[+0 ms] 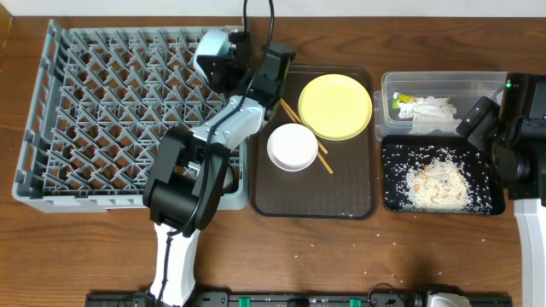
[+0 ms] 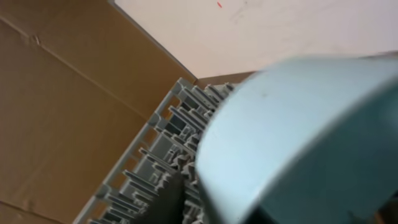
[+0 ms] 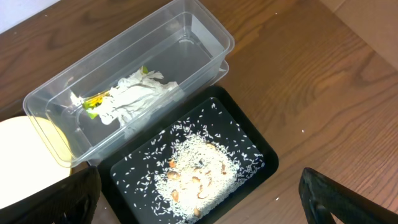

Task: Sort waste into correct bins and load items into the dishwasher
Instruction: 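Lower the light-blue bowl into the rack's back corner and release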

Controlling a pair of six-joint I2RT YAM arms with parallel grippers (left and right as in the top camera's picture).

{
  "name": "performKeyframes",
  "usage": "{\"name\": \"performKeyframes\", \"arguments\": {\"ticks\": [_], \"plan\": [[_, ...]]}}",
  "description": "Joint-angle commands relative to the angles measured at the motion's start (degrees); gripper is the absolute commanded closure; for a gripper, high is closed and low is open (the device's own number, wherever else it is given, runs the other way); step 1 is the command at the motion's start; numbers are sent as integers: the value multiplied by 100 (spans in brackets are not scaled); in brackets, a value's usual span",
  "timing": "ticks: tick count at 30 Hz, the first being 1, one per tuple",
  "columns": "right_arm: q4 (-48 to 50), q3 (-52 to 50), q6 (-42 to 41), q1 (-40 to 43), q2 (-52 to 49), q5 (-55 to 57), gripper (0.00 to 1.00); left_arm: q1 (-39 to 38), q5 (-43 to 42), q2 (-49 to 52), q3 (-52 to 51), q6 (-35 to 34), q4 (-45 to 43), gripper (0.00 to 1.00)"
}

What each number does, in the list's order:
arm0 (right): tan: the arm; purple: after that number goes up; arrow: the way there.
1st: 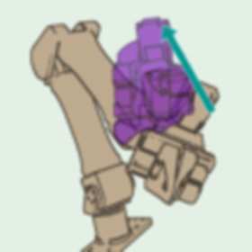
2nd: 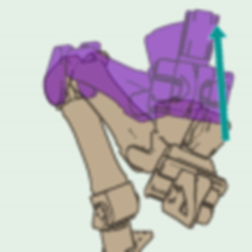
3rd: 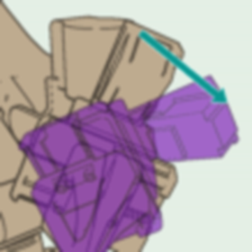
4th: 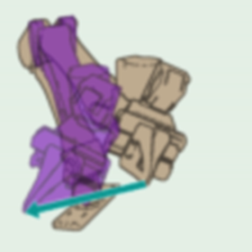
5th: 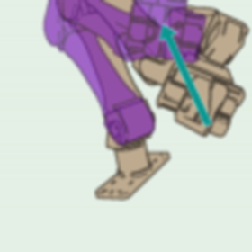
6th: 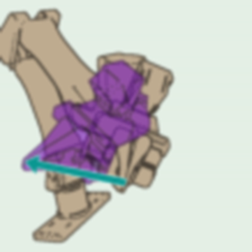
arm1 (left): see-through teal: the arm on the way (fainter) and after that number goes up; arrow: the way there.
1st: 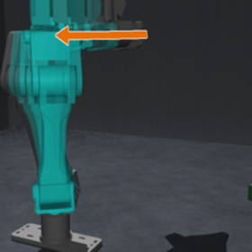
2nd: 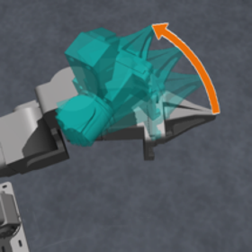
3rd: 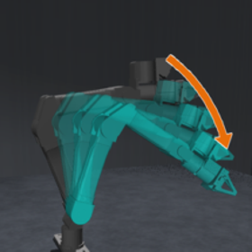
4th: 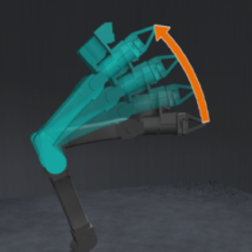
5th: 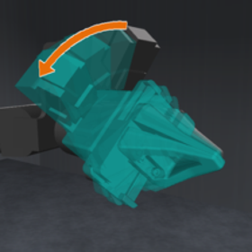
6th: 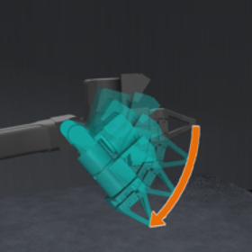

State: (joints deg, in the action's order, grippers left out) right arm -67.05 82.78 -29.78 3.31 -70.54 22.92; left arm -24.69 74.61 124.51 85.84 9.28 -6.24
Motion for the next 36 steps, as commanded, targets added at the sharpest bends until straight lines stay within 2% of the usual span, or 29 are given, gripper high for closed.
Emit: {"name": "performKeyframes", "arguments": {"ticks": [1,5,8,13,19,22,25,30,32,36], "plan": [[-7,24,-105,20,4,59,1,-98,52,26,-42,-9,0,68],[-7,24,-105,20,4,59,1,-114,-507,24,-42,-11,122,50],[-7,24,-105,20,4,59,1,-114,-837,26,-42,-59,240,42],[-7,24,-105,20,4,59,1,-146,-1207,22,-39,-98,264,31],[-7,24,-105,20,2,59,1,-328,-1281,-221,-39,-98,256,22],[-7,24,-105,20,4,59,1,-455,-2031,-813,-37,-203,678,18],[-7,24,-105,20,2,59,1,-503,-3165,-1528,-37,-841,1703,18],[-7,24,-105,20,4,59,1,-496,-5777,-2632,-37,-1836,3604,18],[-7,24,-105,20,4,59,1,-527,-6642,-2872,-37,-2562,4258,19],[-7,24,-105,20,4,59,1,-715,-7228,-2846,-48,-4146,5222,19]]}}
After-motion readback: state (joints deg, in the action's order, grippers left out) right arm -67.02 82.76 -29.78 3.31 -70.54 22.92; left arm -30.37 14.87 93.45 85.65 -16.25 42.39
